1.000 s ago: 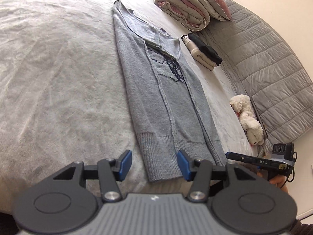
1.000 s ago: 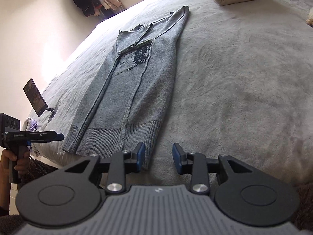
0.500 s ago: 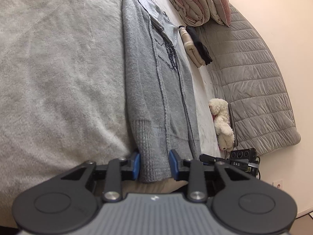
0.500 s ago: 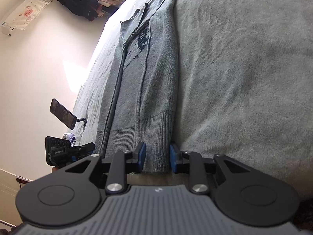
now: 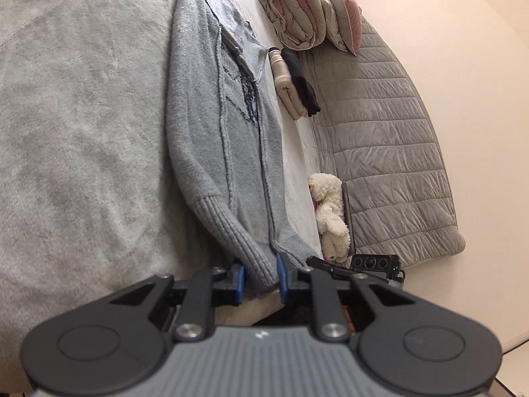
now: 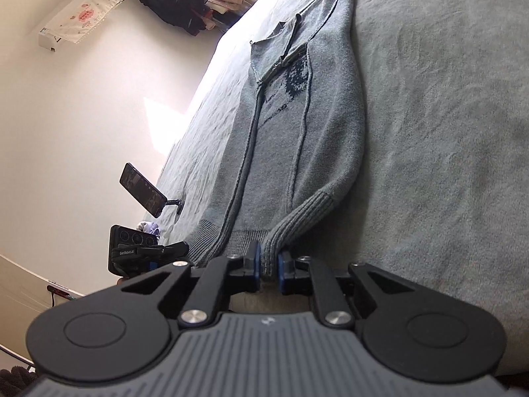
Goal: Fold clothes
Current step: 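Grasp the ribbed hem with the right gripper while the left gripper grasps it too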
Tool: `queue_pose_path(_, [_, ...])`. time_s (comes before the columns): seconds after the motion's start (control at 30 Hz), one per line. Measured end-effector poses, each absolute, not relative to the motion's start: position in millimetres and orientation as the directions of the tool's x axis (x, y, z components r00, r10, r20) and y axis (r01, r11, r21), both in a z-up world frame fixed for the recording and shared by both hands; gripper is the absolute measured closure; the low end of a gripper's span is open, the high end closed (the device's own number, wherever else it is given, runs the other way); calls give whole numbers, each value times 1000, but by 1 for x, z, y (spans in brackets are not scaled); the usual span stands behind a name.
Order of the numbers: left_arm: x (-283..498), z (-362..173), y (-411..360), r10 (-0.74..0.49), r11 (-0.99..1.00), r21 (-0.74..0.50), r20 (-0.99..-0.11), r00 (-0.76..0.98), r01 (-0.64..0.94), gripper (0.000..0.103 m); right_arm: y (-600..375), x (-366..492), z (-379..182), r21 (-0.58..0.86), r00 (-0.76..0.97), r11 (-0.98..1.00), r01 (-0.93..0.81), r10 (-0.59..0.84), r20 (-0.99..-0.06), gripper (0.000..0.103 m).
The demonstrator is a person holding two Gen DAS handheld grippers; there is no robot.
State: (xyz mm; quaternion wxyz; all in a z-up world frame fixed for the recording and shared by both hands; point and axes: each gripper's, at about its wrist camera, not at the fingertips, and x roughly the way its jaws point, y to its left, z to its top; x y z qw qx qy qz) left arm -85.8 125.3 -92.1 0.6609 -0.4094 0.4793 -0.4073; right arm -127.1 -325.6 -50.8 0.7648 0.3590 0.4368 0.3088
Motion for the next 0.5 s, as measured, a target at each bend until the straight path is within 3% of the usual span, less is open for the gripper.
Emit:
queue_pose_path(0.17, [-63,-91,126,-935,262,-960,-227,271,100,84,-326,-100,-43,822,456,550,-149,776,-436,90])
queue_pose_path(0.5, [-7,-106,133,-881,258,-966,-248,402,-30,84,-330,-35,-66,836,479,549,-19,739,-474,90])
